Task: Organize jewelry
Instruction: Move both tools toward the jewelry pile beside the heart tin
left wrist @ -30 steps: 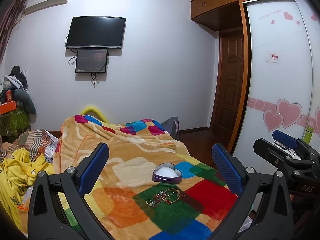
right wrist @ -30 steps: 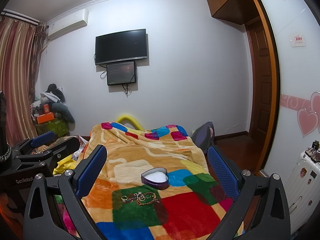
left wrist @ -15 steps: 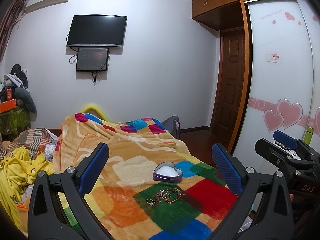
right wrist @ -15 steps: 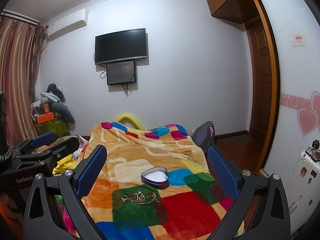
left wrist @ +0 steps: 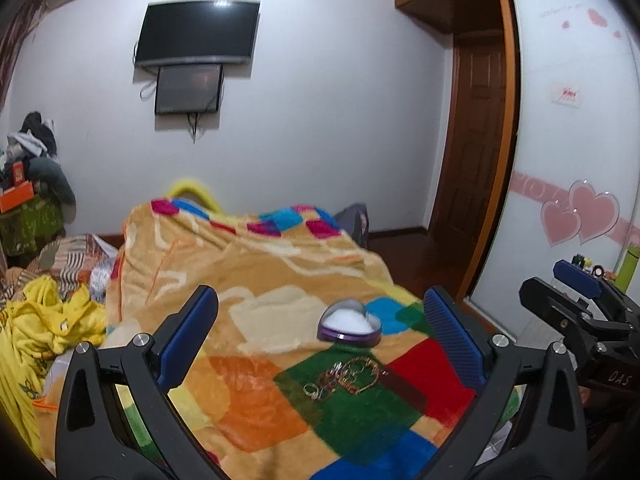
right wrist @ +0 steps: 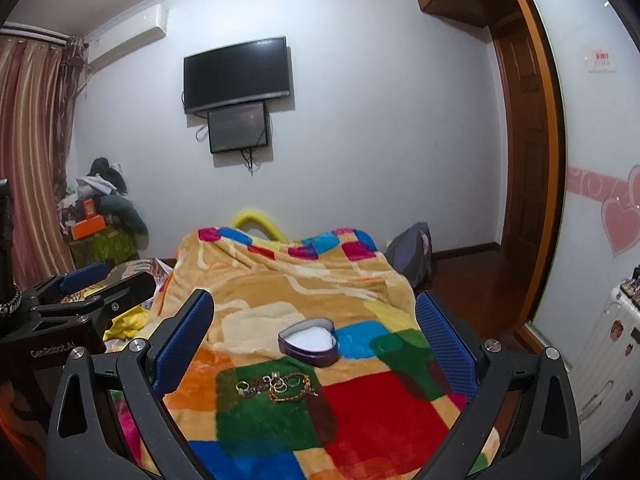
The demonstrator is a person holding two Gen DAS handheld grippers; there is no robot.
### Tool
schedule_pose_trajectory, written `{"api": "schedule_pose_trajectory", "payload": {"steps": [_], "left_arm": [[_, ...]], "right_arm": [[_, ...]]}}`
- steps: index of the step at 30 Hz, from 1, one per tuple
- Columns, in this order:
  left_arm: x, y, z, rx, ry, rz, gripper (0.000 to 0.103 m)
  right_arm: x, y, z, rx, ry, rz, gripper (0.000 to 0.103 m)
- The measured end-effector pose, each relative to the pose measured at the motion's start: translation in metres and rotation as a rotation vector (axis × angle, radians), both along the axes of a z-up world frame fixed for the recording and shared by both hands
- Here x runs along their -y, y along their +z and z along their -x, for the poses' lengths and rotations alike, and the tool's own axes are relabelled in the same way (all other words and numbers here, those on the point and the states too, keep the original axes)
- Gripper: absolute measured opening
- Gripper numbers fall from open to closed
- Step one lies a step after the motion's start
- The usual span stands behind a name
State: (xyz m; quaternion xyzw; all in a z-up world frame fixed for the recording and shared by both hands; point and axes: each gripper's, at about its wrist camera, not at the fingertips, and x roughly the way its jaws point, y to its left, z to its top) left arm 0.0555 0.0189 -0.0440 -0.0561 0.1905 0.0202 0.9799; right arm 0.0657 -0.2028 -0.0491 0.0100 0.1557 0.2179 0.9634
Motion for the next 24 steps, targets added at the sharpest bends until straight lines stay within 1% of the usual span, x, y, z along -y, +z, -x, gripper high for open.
{"api": "schedule_pose_trajectory", "payload": {"steps": [3,8,13,17,19,20,22,24], "left_arm": [[-0.008,-0.015,-0.014,-0.047,0.022,0.012,0.103],[-0.023,-0.043,-0.042,-0.157,0.030,0.038,0.103],[-0.035,-0.071,-0.066,-0.265,0.058,0.026,0.103],[-0.040,-0.093,-0.078,-0.317,0.050,-0.003,0.103],[-0.041,-0.103,-0.083,-0.350,0.028,0.004,0.103],[-0.041,-0.108,-0.084,-0.363,0.024,0.007,0.101],[-0.042,-0.118,-0.088,-0.395,0.015,0.003,0.098],[-0.040,-0.125,-0.093,-0.424,0.002,0.002,0.089]], "right_arm": [[-0.003,-0.012,-0.012,-0.039,-0.002,0.015,0.100],[-0.006,-0.035,-0.033,-0.112,-0.003,0.058,0.100],[-0.010,-0.066,-0.059,-0.243,0.046,0.079,0.100],[-0.014,-0.085,-0.070,-0.323,0.093,0.086,0.097],[-0.016,-0.095,-0.075,-0.357,0.110,0.103,0.091],[-0.018,-0.099,-0.079,-0.371,0.117,0.114,0.086],[-0.020,-0.107,-0.085,-0.393,0.134,0.129,0.080],[-0.021,-0.114,-0.089,-0.417,0.154,0.135,0.071]]}}
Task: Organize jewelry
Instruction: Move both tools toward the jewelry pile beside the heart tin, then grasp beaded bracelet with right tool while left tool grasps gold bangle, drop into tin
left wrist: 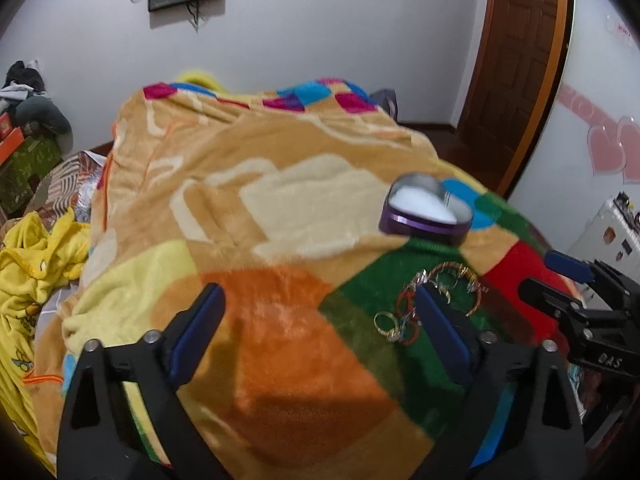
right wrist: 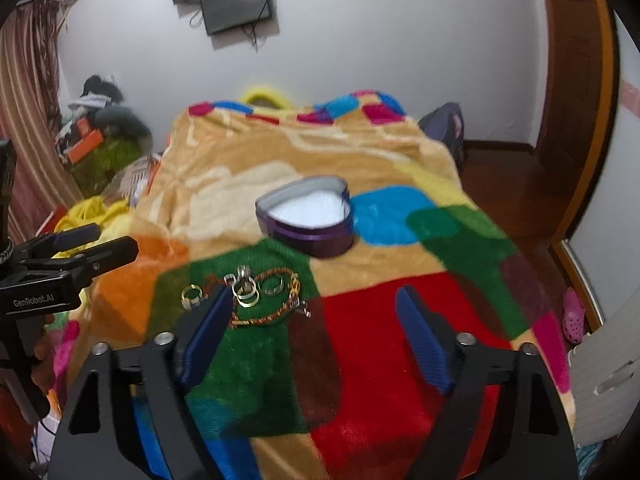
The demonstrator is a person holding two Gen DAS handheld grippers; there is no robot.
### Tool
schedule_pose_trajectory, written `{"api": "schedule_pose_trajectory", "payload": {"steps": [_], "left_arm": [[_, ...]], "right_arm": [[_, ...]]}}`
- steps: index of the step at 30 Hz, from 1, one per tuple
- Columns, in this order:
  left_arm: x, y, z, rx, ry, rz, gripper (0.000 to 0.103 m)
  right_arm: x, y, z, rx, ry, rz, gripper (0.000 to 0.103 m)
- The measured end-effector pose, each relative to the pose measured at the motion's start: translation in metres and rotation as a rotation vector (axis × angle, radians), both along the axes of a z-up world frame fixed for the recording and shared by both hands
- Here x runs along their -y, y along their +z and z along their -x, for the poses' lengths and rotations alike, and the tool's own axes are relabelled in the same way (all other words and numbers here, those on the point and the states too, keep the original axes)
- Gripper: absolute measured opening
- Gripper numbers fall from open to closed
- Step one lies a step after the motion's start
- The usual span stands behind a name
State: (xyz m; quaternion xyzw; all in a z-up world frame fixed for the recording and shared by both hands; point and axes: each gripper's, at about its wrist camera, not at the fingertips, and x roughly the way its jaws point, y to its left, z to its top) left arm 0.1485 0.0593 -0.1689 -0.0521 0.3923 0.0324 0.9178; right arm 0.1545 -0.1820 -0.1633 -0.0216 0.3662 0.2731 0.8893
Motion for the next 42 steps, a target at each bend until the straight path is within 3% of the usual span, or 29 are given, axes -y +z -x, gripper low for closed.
{"api": "schedule_pose_trajectory", "payload": {"steps": [5,7,14,18,26,29,42], "left_arm": [[0.005,-0.012,-0.012,-0.050,-0.042,0.024,0.073],[0.009,-0.016,-0.017,-0.068,-0.062,0.024,0.067],[0.020,-0.032,-0.032,-0.169,-0.146,0.043,0.032],[0.020,-0.037,-0.035,-0.204,-0.172,0.075,0.021],[0.015,-0.048,-0.039,-0.232,-0.165,0.130,0.009],[0.015,-0.047,-0.039,-0.223,-0.152,0.117,0.000],[0.012,-0.024,-0.028,-0.158,-0.146,0.124,0.000]], "right_arm": [[-0.006,-0.013,-0.014,-0.041,0.045,0.009,0.048],[-0.008,-0.015,-0.017,-0.044,0.056,0.009,0.046],[-0.016,-0.021,-0.029,-0.064,0.098,0.007,0.028],[-0.021,-0.025,-0.034,-0.078,0.117,0.013,0.021],[-0.029,-0.034,-0.041,-0.090,0.126,0.055,0.010],[-0.031,-0.032,-0.039,-0.071,0.122,0.064,0.008],[-0.028,-0.004,-0.029,-0.001,0.108,0.034,0.006]]}}
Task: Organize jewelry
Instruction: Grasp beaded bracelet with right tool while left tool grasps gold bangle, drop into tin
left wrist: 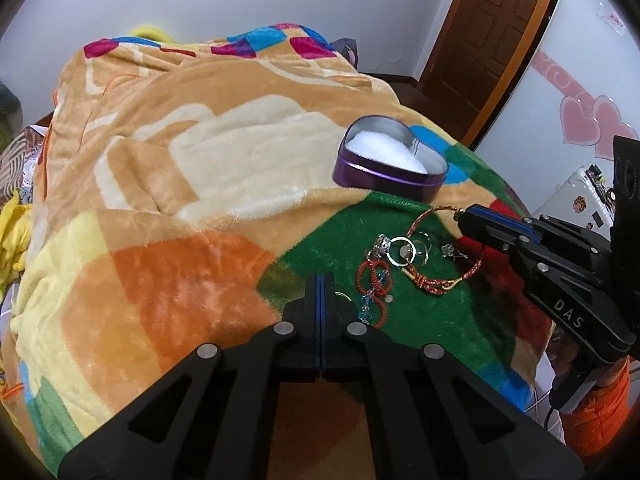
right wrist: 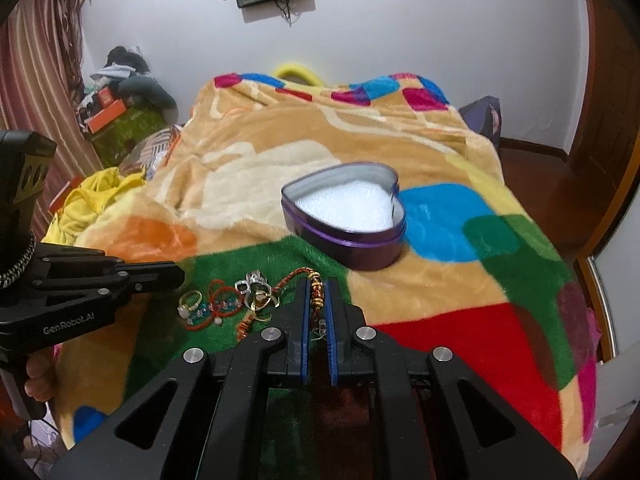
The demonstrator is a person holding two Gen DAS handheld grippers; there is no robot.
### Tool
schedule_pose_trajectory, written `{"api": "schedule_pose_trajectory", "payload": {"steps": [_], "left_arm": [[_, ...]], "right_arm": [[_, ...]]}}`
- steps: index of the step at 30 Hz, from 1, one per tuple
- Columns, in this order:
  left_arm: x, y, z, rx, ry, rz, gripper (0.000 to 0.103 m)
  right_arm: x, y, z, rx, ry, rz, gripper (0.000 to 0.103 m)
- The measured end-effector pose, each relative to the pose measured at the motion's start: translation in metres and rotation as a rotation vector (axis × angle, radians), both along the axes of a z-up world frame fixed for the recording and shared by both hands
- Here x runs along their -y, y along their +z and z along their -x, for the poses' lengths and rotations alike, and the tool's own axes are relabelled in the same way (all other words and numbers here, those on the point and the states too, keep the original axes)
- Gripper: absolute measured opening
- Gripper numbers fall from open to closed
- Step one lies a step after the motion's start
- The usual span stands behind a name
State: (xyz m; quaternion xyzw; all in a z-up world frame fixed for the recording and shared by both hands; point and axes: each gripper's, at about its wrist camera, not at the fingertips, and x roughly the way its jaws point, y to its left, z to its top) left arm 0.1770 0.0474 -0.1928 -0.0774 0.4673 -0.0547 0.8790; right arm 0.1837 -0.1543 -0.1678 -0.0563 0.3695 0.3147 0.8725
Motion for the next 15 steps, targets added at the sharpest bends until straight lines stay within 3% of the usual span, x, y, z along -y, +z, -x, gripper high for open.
{"api": "schedule_pose_trajectory", "payload": {"steps": [4,8,15], "left_arm": [[0.003,0.000,0.001,-0.015,-0.009,-0.021,0.003],[0.010,-0.004,0.006,-0.035,-0.036,-0.026,0.027],[0.017,-0.017,0.003,-0.066,-0.047,-0.033,0.029]], "right_arm": [[0.001,0.009,0.006,0.027,-0.016,-0.006,0.006],[0.006,0.016,0.009,0.046,-0.035,-0.014,0.006],[0.012,0.022,0.012,0.064,-0.055,-0.023,0.006]]}}
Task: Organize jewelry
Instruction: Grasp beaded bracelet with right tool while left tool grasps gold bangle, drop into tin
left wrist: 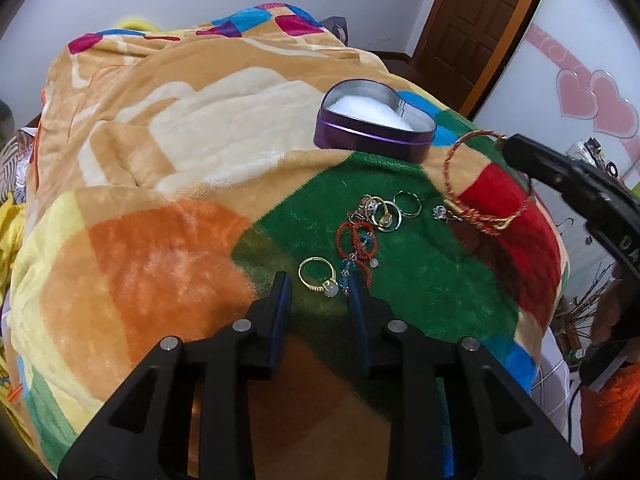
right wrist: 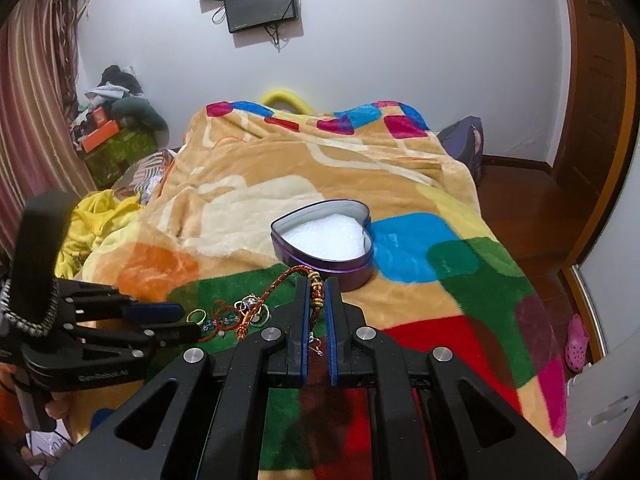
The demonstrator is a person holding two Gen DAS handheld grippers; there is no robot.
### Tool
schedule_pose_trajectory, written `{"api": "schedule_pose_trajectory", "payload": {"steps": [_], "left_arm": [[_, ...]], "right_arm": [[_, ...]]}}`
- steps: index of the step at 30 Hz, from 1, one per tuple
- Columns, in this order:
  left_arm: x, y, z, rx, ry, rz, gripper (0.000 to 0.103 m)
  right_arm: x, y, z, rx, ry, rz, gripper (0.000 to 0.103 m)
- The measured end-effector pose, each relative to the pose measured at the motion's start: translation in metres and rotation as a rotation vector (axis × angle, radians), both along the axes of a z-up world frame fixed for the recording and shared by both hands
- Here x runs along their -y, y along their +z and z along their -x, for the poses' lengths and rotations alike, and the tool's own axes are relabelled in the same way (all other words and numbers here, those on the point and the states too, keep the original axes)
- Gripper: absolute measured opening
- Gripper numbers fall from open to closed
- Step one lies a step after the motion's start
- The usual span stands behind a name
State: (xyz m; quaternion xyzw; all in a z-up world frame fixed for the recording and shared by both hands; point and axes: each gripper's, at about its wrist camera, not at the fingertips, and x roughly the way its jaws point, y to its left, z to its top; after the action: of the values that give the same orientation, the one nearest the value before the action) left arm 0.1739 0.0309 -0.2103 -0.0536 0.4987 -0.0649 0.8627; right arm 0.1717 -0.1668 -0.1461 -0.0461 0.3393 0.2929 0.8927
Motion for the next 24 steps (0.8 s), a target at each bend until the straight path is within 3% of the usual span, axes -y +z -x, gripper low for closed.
{"api": "schedule_pose_trajectory", "payload": {"steps": [10,11,24], "left_arm": [[-0.009,0.000,-0.002,0.008,0.028,0.046,0.016],[-0.009,0.002,-0.001,0.013,0.029,0.036,0.008],[-0.008,0.047,-0.006,0.139,0.025,-0.008,0.008]], "right_arm": [[0.003,0.001,-0.001,0.014,-0.012,-0.006,0.006],[0.003,0.001,-0.001,0.017,-0.014,-0.007,0.006],[0.005,0.012,-0.020,0.061,-0.043,-0.022,0.006]]}}
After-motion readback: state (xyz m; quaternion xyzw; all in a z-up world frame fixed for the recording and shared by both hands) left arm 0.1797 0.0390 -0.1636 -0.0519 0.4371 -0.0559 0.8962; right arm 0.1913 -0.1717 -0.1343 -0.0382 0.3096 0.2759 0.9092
